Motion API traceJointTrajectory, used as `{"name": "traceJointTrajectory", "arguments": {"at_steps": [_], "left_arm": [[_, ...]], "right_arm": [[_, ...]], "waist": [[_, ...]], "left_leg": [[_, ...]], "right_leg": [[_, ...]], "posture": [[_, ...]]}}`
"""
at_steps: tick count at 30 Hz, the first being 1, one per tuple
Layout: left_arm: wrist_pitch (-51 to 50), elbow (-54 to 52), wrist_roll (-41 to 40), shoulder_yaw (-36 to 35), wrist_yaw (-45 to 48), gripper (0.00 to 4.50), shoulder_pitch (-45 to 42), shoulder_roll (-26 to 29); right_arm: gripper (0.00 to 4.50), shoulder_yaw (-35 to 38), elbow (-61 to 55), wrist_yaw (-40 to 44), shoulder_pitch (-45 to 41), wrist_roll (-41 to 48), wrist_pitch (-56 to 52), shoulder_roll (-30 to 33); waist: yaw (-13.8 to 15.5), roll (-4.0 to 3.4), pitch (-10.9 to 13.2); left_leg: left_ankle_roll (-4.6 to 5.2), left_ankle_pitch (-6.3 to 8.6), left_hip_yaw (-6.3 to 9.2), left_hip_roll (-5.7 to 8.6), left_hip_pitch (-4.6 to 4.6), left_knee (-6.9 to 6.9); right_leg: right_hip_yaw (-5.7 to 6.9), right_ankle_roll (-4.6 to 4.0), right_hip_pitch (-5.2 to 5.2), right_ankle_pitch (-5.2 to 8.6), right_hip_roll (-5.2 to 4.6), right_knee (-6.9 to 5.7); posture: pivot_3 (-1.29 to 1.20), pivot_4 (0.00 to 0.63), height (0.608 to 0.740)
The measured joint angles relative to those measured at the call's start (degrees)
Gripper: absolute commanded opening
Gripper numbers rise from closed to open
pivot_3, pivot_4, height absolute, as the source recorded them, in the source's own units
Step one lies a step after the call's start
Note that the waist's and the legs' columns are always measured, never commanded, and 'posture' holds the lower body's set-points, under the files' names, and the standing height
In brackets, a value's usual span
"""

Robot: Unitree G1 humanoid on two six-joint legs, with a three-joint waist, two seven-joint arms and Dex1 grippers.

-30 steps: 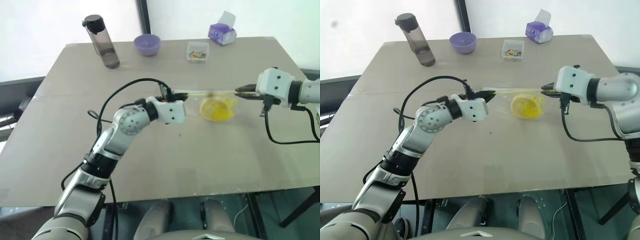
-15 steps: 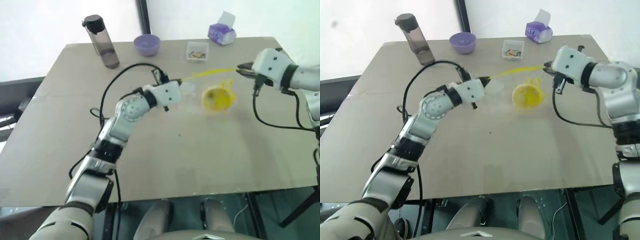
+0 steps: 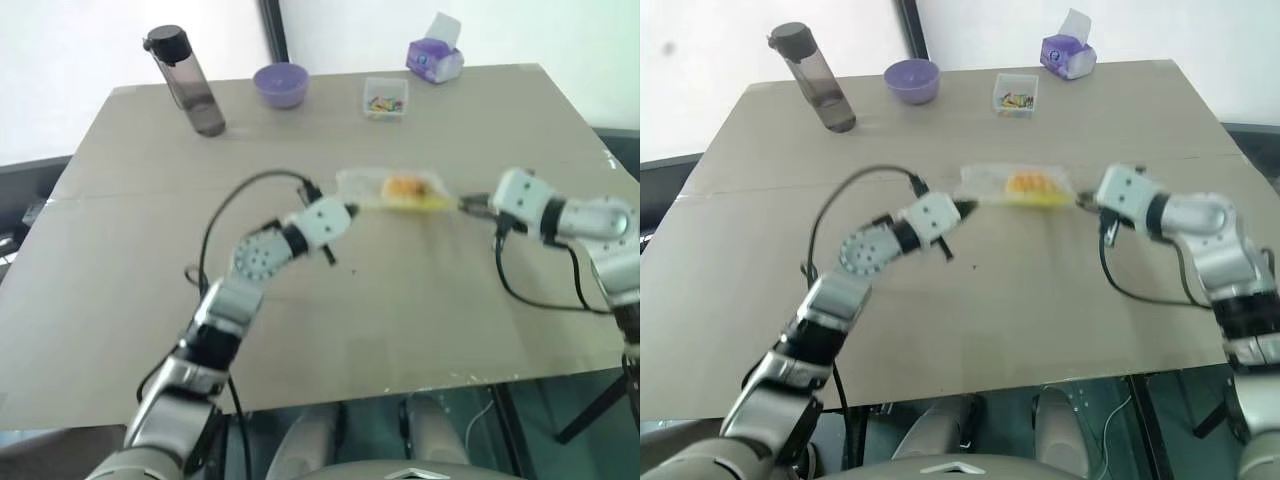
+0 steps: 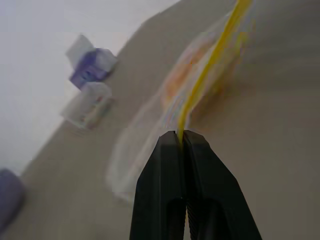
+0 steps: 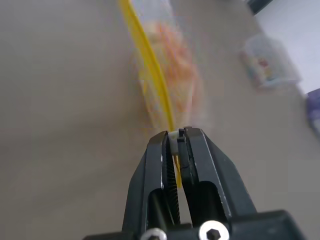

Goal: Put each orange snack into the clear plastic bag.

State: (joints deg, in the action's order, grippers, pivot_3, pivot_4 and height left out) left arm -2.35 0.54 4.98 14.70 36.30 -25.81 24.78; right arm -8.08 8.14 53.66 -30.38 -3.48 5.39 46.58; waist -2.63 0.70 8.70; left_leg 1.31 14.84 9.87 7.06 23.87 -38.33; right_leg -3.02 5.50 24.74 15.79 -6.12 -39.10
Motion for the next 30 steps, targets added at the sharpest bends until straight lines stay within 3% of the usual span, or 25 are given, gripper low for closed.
{"name": "traceJointTrajectory", "arguments": {"at_steps": [1,2,5,8,9,14,23,30], "left_arm": [[-1.6,-1.5,-0.5,0.2,0.9,0.65,0.9,0.2],[-5.5,-6.9,-1.1,-0.2,1.4,0.86,3.3,0.6],[-12.2,-15.4,-2.9,0.2,1.8,2.28,10.0,0.4],[-17.0,-18.3,-3.6,1.3,1.7,3.71,12.9,-0.7],[-18.3,-19.1,-3.9,1.2,1.4,4.11,13.1,-1.0],[-24.7,-26.2,-9.9,-4.8,0.7,4.11,17.3,-1.6],[-29.4,-28.9,-20.3,-23.8,2.7,4.11,35.0,4.3],[-31.4,-34.1,-27.9,-29.0,4.2,4.11,38.2,6.1]], "right_arm": [[1.12,0.0,-0.9,0.1,0.8,0.0,-0.9,0.2],[1.54,1.1,-3.7,-0.3,3.3,0.2,-2.8,0.7],[3.01,2.6,-6.0,-1.1,8.8,0.6,-3.8,1.1],[4.45,3.8,-6.1,-1.3,12.2,1.6,-5.3,1.2],[4.50,4.6,-6.2,-1.3,13.2,2.4,-5.7,1.2],[4.50,12.5,-10.3,1.4,21.4,12.5,-11.2,1.4],[4.50,26.4,-12.5,9.8,32.6,30.9,-24.2,3.9],[4.50,29.1,-11.5,12.2,34.2,33.0,-24.6,4.1]], "waist": [[0.0,-0.01,0.0],[0.3,-0.01,0.0],[0.7,-0.04,0.0],[1.2,-0.04,0.0],[1.4,-0.04,0.0],[2.1,-0.04,0.0],[2.5,-0.09,0.0],[3.5,-0.10,-0.1]], "left_leg": [[-0.01,-0.01,0.00,0.00,-0.02,-0.07],[-0.06,-0.04,0.00,0.00,-0.20,-0.16],[-0.01,0.01,-0.04,-0.01,-1.20,0.05],[0.22,0.14,-0.04,-0.01,-1.32,0.03],[0.20,0.13,-0.05,-0.02,-1.32,0.03],[-0.02,0.01,0.00,-0.10,-1.24,0.18],[0.27,0.18,-0.03,-0.11,-1.27,0.22],[0.27,0.19,-0.04,-0.12,-1.29,0.22]], "right_leg": [[0.00,0.00,0.00,0.00,0.01,-0.13],[-0.02,-0.01,-0.12,0.00,0.03,-0.38],[-0.05,-0.01,-1.11,0.02,0.06,-0.20],[-0.04,0.01,-1.26,0.01,0.07,-0.14],[-0.05,0.01,-1.25,0.01,0.07,-0.14],[0.01,0.00,-1.24,0.01,0.10,0.12],[0.02,-0.05,-1.28,-0.02,0.07,0.21],[0.04,-0.06,-1.33,-0.03,0.05,0.26]], "posture": [[0.00,0.150,0.740],[0.00,0.150,0.740],[0.00,0.150,0.740],[0.00,0.150,0.740],[0.00,0.150,0.740],[0.00,0.150,0.740],[0.00,0.150,0.740],[0.00,0.150,0.740]]}}
